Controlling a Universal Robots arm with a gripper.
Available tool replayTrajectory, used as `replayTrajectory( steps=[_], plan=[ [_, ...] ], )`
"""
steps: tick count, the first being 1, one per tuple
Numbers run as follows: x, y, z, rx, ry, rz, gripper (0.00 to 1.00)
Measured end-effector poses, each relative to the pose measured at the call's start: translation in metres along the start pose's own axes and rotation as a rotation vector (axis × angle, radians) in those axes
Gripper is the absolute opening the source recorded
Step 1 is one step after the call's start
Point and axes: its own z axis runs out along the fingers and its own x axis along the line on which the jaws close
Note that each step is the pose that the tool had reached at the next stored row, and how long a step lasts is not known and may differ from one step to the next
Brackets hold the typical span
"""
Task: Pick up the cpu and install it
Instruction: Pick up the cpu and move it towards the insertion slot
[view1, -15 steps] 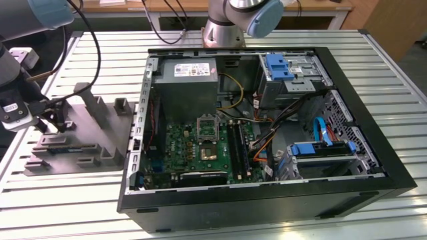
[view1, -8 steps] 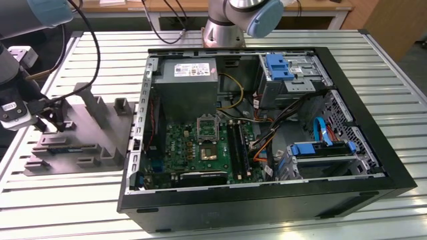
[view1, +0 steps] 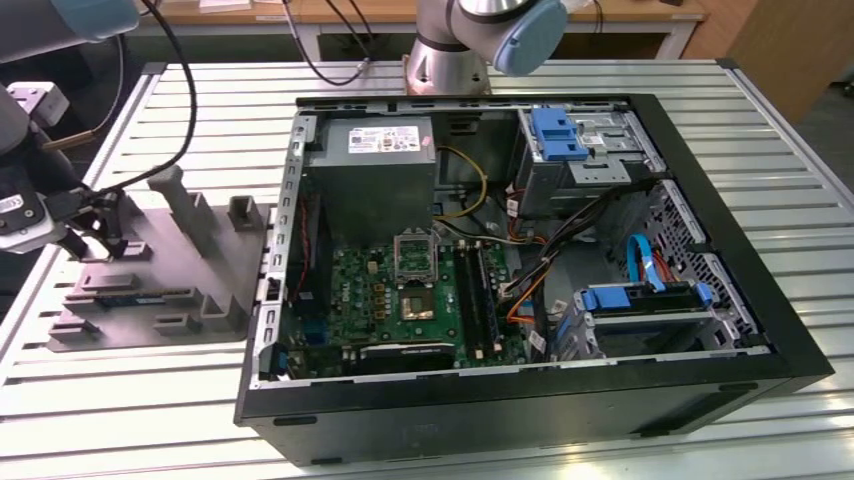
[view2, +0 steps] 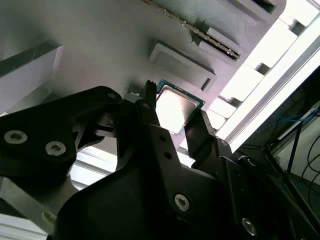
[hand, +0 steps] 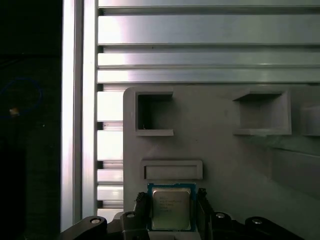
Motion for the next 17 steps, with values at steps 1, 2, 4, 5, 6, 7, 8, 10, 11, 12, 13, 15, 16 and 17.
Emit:
replayTrajectory(
  steps=[1,2,4,5,6,7,8,10,11,12,13,15,16,17],
  plan=[
    [0.0000,0.0001,-0.0013,0.0000,-0.0001,0.000,0.47],
    [0.0000,0.0001,-0.0025,-0.0001,-0.0001,0.000,0.47],
    [0.0000,0.0002,-0.0043,-0.0001,-0.0002,0.000,0.47],
    [0.0000,0.0002,-0.0051,0.0000,-0.0001,0.000,0.47],
    [0.0000,0.0002,-0.0057,0.0000,-0.0002,0.000,0.47],
    [0.0000,0.0003,-0.0063,0.0000,-0.0002,0.000,0.47],
    [0.0001,0.0003,-0.0071,0.0000,-0.0002,0.000,0.47],
    [0.0001,0.0003,-0.0090,0.0000,-0.0002,0.000,0.47],
    [0.0001,0.0004,-0.0101,0.0000,-0.0002,0.000,0.47],
    [0.0001,0.0004,-0.0111,0.0000,-0.0002,0.000,0.47],
    [0.0001,0.0004,-0.0119,-0.0001,-0.0004,0.000,0.47],
    [0.0001,0.0005,-0.0131,0.0000,-0.0005,0.000,0.47],
    [0.0001,0.0005,-0.0142,0.0000,-0.0005,0.000,0.47],
    [0.0001,0.0006,-0.0147,-0.0001,-0.0005,0.000,0.47]
  ],
)
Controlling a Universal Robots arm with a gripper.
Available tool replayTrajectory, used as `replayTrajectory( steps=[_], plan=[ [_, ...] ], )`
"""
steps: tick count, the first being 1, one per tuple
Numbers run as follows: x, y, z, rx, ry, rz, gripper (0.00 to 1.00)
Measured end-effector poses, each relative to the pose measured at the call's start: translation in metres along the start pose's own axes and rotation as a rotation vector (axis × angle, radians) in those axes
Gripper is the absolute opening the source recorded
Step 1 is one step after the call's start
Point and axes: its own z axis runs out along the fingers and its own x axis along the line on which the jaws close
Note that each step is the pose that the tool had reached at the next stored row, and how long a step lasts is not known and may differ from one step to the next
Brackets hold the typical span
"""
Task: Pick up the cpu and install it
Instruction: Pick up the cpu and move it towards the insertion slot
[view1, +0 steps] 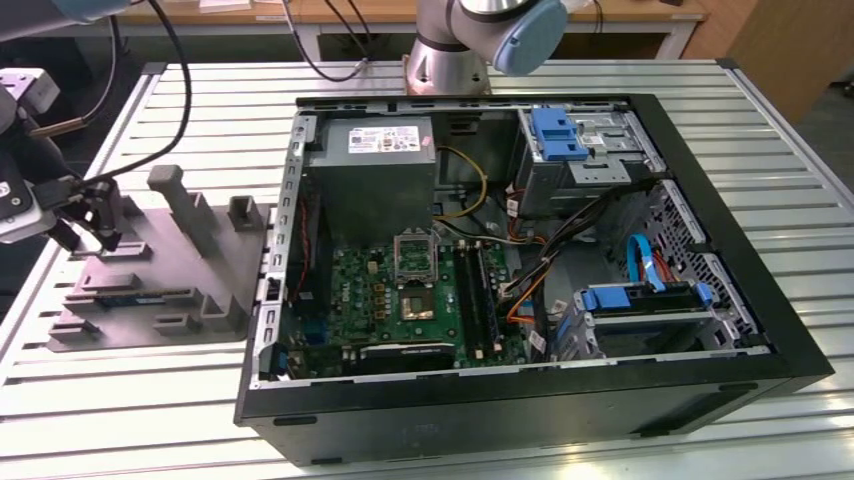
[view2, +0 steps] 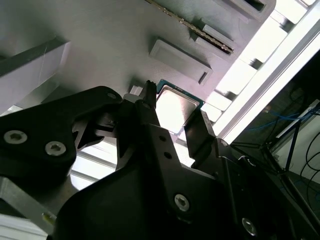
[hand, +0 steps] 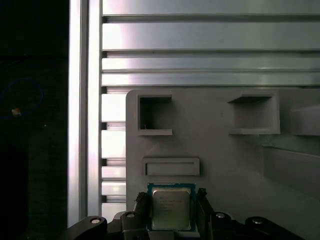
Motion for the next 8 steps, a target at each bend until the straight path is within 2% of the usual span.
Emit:
replayTrajectory(
  steps=[8],
  plan=[
    [0.0001,0.0002,-0.0052,0.0001,0.0001,0.000,0.47]
  ],
)
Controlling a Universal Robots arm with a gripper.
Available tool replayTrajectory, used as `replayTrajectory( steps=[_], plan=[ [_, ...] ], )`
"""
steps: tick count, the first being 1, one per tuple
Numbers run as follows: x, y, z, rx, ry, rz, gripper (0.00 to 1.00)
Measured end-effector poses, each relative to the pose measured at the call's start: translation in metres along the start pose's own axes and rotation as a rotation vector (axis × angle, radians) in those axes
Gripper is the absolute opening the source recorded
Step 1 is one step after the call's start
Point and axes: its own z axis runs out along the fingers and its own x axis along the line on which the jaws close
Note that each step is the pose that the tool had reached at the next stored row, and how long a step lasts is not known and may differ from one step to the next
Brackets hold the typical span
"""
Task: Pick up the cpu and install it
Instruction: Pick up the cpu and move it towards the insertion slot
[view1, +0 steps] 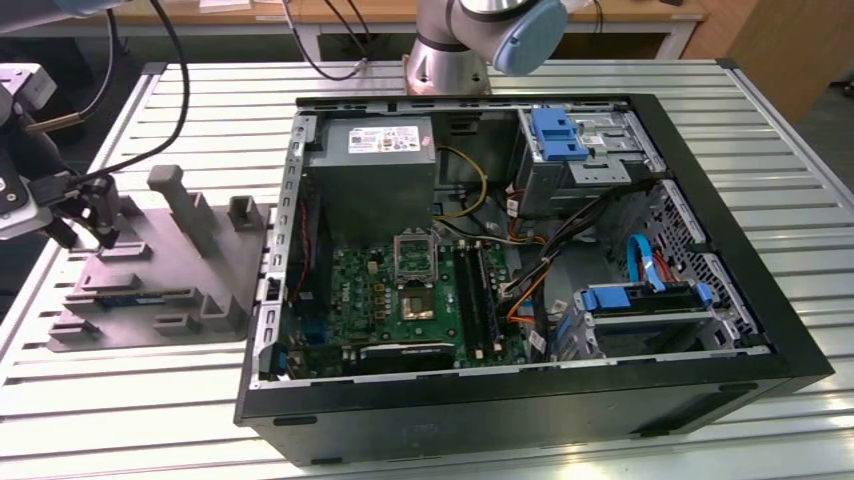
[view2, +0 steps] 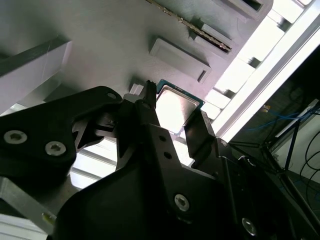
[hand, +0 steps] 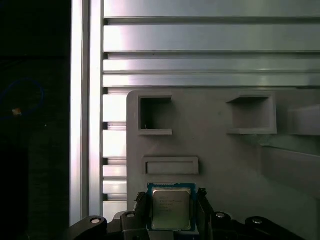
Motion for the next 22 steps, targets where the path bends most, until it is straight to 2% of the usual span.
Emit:
replayTrajectory(
  steps=[8,22],
  plan=[
    [0.0001,0.0002,-0.0046,0.0000,0.0001,0.000,0.47],
    [0.0002,0.0008,-0.0217,-0.0001,-0.0001,0.000,0.47]
  ],
)
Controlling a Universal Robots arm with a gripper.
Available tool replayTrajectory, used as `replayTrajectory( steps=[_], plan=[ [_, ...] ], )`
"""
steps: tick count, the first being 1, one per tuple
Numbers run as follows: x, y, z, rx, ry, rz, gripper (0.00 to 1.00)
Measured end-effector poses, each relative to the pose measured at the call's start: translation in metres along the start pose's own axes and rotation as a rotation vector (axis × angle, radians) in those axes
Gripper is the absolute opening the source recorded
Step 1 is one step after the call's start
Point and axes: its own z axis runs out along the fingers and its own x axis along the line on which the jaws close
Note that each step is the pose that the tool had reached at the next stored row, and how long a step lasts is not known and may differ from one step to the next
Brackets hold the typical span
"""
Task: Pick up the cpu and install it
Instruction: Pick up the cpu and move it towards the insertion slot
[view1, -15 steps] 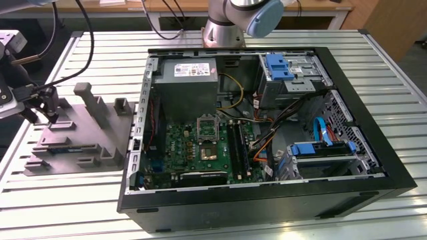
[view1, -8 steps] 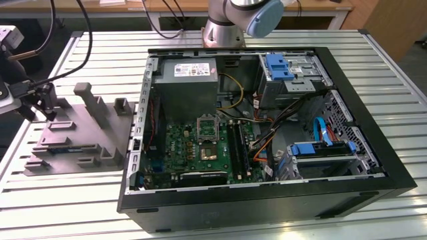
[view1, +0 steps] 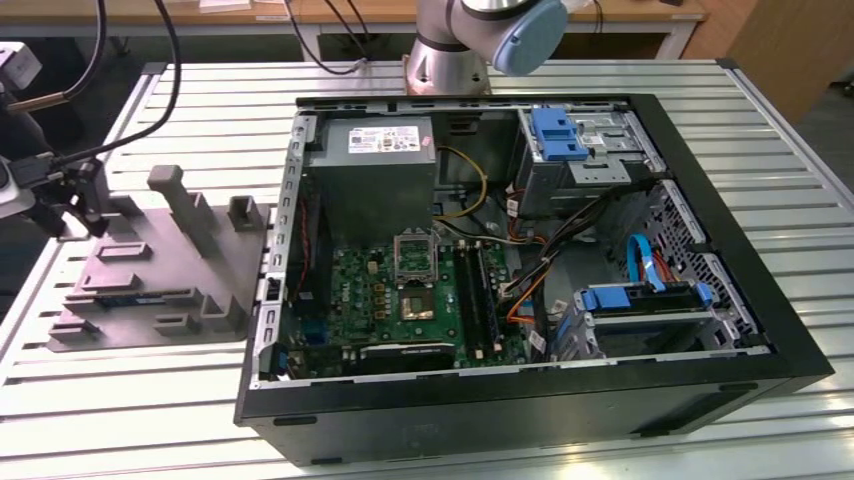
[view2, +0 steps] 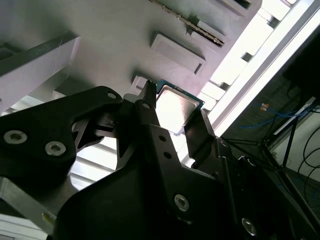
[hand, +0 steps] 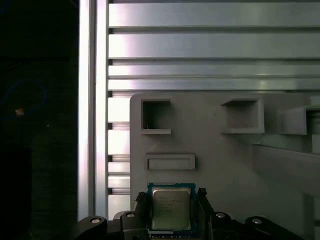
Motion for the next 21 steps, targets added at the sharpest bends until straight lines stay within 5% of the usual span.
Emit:
replayTrajectory(
  steps=[21],
  plan=[
    [0.0001,0.0004,-0.0103,0.0001,0.0001,0.000,0.47]
  ],
)
